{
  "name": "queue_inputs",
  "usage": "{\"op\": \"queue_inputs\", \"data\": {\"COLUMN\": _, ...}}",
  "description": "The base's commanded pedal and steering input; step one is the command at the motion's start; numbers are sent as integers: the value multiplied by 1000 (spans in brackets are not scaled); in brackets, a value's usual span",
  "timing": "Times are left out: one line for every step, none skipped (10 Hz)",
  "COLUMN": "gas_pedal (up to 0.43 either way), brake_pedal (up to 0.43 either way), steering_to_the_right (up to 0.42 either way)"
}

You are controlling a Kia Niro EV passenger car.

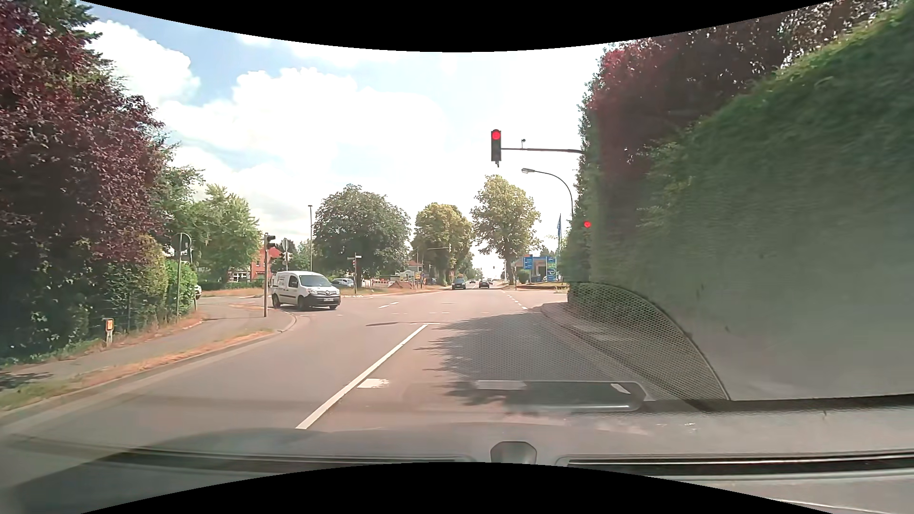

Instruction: Follow the waypoints while adhering to traffic rules and regulations

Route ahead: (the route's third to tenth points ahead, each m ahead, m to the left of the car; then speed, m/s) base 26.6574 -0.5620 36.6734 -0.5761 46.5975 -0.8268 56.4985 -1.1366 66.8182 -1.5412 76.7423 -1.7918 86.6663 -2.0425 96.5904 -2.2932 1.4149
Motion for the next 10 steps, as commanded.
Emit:
{"op": "queue_inputs", "data": {"gas_pedal": 0, "brake_pedal": 79, "steering_to_the_right": -3}}
{"op": "queue_inputs", "data": {"gas_pedal": 0, "brake_pedal": 85, "steering_to_the_right": -3}}
{"op": "queue_inputs", "data": {"gas_pedal": 0, "brake_pedal": 98, "steering_to_the_right": -3}}
{"op": "queue_inputs", "data": {"gas_pedal": 0, "brake_pedal": 110, "steering_to_the_right": -3}}
{"op": "queue_inputs", "data": {"gas_pedal": 0, "brake_pedal": 116, "steering_to_the_right": -2}}
{"op": "queue_inputs", "data": {"gas_pedal": 0, "brake_pedal": 128, "steering_to_the_right": -2}}
{"op": "queue_inputs", "data": {"gas_pedal": 0, "brake_pedal": 134, "steering_to_the_right": -2}}
{"op": "queue_inputs", "data": {"gas_pedal": 0, "brake_pedal": 146, "steering_to_the_right": -1}}
{"op": "queue_inputs", "data": {"gas_pedal": 0, "brake_pedal": 146, "steering_to_the_right": -2}}
{"op": "queue_inputs", "data": {"gas_pedal": 0, "brake_pedal": 152, "steering_to_the_right": -1}}
